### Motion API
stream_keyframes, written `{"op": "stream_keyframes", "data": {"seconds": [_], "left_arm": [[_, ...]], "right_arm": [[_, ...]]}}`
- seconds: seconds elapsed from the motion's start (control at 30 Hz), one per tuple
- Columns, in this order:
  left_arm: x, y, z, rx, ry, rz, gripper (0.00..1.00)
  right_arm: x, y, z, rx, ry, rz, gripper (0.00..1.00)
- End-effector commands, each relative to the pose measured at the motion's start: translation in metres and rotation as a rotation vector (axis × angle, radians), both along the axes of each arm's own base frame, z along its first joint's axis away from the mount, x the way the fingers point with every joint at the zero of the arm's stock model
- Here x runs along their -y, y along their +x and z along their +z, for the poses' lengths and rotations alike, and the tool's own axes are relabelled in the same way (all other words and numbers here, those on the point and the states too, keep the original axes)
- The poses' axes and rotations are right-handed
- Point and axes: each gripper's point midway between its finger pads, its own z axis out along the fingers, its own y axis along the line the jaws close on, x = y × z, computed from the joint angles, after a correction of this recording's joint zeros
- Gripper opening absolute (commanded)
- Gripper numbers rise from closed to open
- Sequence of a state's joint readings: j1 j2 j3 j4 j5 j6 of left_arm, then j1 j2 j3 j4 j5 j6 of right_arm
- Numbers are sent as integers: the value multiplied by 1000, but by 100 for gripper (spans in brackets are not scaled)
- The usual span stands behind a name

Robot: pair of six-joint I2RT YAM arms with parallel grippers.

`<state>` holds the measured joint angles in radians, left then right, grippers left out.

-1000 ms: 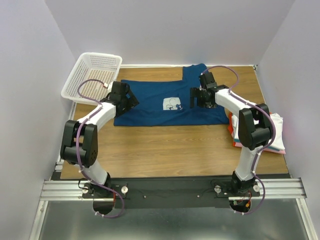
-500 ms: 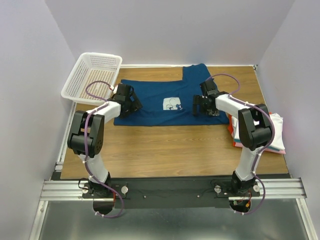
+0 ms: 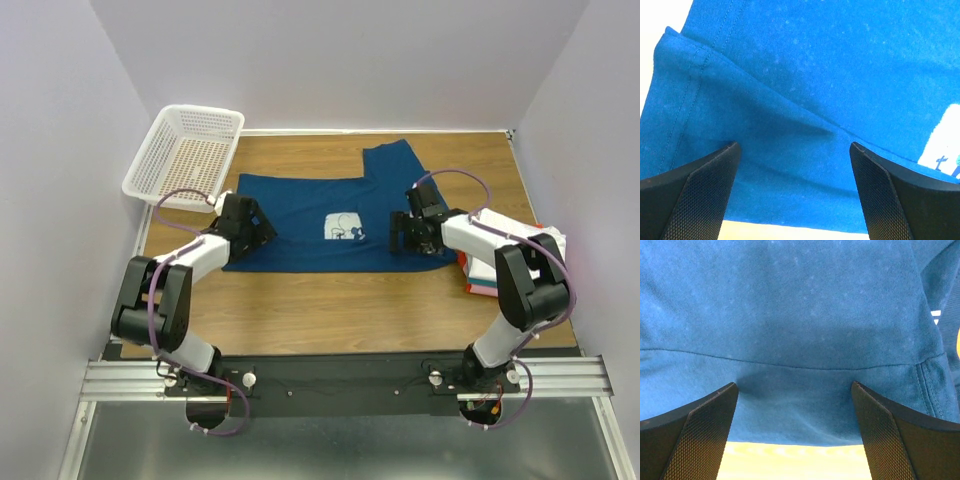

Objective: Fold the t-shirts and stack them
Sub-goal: Fold the tshirt

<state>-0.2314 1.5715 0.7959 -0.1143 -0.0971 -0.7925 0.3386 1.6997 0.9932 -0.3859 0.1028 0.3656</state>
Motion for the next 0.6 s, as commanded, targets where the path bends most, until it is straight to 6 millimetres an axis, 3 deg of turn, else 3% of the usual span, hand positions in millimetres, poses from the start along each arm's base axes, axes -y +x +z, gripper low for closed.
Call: {"op": "stream_keyframes", "data": {"seconds": [0.0,0.2,0.37,0.43,0.5,0.57], "left_arm": [[-29,-89,-51,-270,75,76,98],[-17,-98,-24,-181,-30,61,98],[-46,-120,-29,-267,86,184,98],[-44,-128,-36,-286,76,177,95],[-42,-133,-38,-299,59,173,98],[-41,-132,-32,-273,48,171,98]], "right_arm": [[-3,-44,-14,-88,11,-10,100],[-14,-70,-10,-64,6,-7,100],[-18,-78,-1,-37,44,-29,100],[-20,-82,1,-38,66,-33,100],[-24,-85,6,-34,97,-30,100],[-25,-92,3,-48,111,-29,100]]}}
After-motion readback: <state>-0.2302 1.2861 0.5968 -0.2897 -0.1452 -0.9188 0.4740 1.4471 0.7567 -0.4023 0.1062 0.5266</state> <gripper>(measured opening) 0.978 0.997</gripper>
